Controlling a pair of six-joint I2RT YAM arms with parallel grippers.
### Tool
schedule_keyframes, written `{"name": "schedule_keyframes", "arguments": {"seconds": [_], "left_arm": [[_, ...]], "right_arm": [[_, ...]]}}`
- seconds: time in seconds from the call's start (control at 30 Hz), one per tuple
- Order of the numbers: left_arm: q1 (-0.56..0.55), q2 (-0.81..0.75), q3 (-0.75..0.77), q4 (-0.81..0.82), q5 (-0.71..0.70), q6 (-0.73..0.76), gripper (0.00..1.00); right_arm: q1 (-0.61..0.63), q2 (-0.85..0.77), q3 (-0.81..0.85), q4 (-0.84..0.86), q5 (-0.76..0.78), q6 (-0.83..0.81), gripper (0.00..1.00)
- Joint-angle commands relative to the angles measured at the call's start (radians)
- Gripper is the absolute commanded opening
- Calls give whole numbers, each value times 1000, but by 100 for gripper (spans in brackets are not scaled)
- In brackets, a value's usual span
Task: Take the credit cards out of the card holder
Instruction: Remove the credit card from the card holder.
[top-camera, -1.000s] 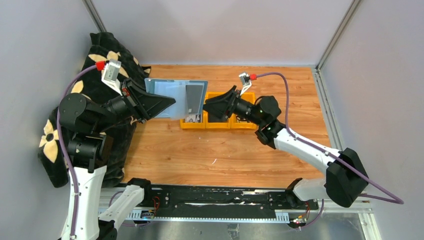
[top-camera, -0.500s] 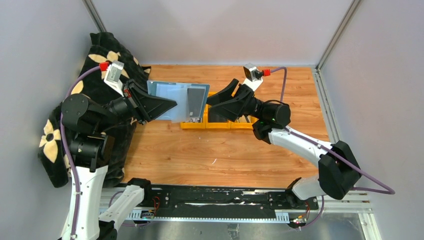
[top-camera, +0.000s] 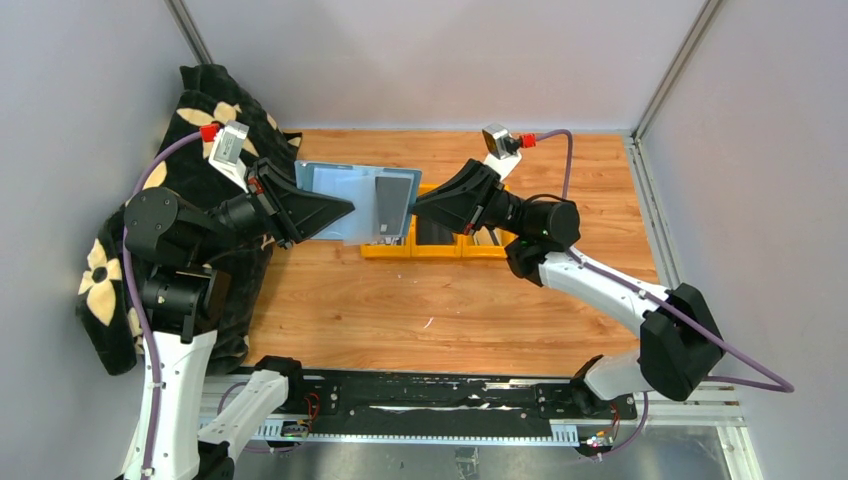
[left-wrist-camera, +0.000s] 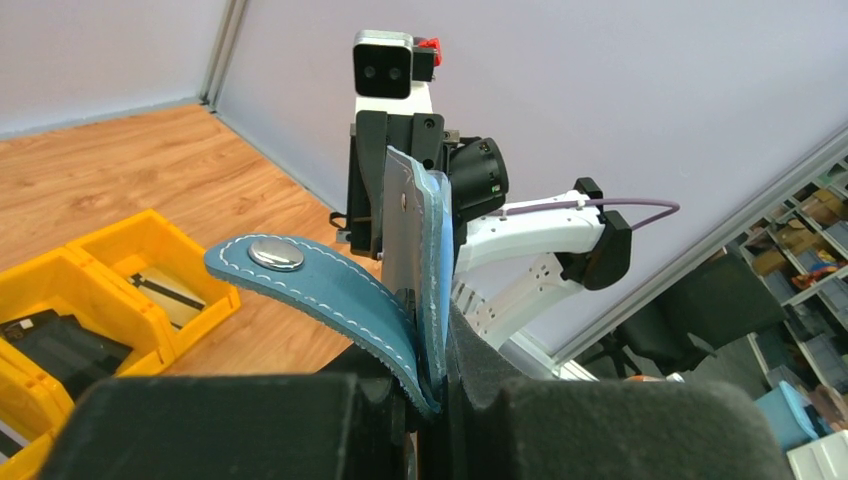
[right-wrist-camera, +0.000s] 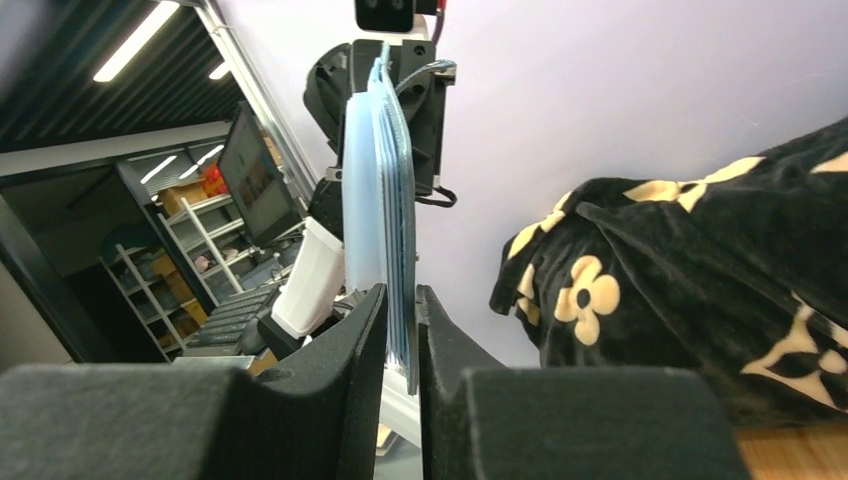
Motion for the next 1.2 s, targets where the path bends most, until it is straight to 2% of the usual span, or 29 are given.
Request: {"name": "schedule_keyframes", "arguments": {"seconds": [0.0, 0.17, 0.4, 0.6, 0.8, 1.0, 1.1, 1.17], "left_arm": [[-4, -4, -8, 41, 11, -23, 0], [-3, -5, -9, 45, 10, -29, 0], [-4, -4, -10, 48, 10, -32, 0], [-4, -4, -12, 55, 12, -37, 0], [-4, -4, -13, 70, 21, -51, 0], [-3, -7, -28, 39, 19, -12, 0], [-4, -5, -21, -5, 4, 37, 9], [-4, -5, -11, -50, -12, 98, 21]], "right_arm": [[18, -49, 27, -91, -21, -102, 18], [25, -70, 36, -159, -11, -139, 17], [64, -103, 64, -304, 7, -251, 31], [90, -122, 86, -387, 27, -322, 33], [107, -125, 106, -392, 31, -329, 29], [134, -126, 114, -386, 46, -332, 36], [144, -134, 127, -433, 47, -343, 31], [154, -148, 137, -496, 62, -378, 23]]}}
